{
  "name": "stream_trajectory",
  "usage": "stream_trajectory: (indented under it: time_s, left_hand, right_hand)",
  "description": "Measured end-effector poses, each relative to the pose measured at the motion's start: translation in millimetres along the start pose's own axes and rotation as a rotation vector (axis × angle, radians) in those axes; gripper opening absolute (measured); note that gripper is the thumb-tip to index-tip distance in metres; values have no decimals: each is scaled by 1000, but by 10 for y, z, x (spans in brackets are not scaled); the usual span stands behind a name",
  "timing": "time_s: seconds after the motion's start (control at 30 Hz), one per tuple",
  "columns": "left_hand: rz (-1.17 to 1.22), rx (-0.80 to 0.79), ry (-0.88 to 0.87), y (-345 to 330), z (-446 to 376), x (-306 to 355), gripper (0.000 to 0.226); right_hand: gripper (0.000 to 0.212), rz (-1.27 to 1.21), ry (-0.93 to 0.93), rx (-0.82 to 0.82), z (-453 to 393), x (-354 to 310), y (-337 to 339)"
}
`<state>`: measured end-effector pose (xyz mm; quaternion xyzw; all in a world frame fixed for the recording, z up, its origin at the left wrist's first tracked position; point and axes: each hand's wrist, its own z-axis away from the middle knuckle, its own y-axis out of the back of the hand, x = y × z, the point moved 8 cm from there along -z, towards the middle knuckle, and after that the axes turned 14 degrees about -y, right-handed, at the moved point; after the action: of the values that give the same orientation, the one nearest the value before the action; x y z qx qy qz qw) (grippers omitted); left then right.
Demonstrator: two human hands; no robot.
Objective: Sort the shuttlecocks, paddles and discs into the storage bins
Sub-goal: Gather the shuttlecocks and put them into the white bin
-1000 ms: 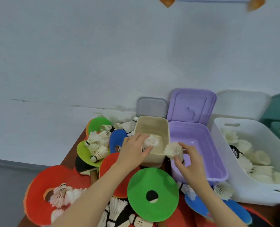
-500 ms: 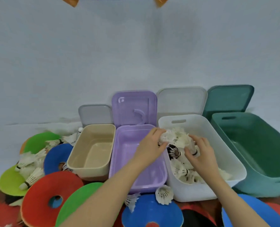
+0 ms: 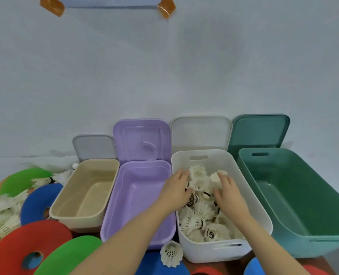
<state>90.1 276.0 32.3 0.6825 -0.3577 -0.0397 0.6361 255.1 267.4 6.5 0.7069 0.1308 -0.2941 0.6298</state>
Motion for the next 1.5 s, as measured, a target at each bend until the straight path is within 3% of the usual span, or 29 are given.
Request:
stream_trajectory:
  time_s: [0.17, 0.4, 0.53, 0.73, 0.8, 0.97, 1.1, 1.33, 1.5]
  left_hand:
    - [-230, 53, -17, 236, 217, -117, 47]
    - [-292, 81, -4, 706, 913, -432, 46]
    - [-288, 106, 33, 1024, 1523, -701, 66]
    - [-249, 143, 107, 1462, 2545, -1240, 45]
    - [-234, 152, 139, 1553, 2915, -1453, 38]
    - [-221, 133, 219, 1617, 3773, -1918, 35]
    - [-190, 100, 241, 1466, 4324, -2195, 33]
    - [-118, 11, 290, 1144, 4969, -2409, 36]
    - [-73, -101, 284, 974, 5050, -2432, 43]
  right_hand:
    - [42, 113, 148, 32, 167, -231, -55]
    - [33, 45, 288, 46, 624, -884, -186]
    - [30, -96, 375, -21, 1048, -1438, -408]
    - [24, -219, 447, -128, 1679, -2224, -981]
    - [34, -217, 475, -180, 1923, -2465, -1217]
    - [32, -204, 554, -279, 2545, -2868, -1793]
    - [35, -163, 547, -317, 2931, -2999, -2240]
    - [30, 210, 454, -272, 3402, -3004, -2970]
    - [18, 205, 330, -235, 3526, -2972, -3124]
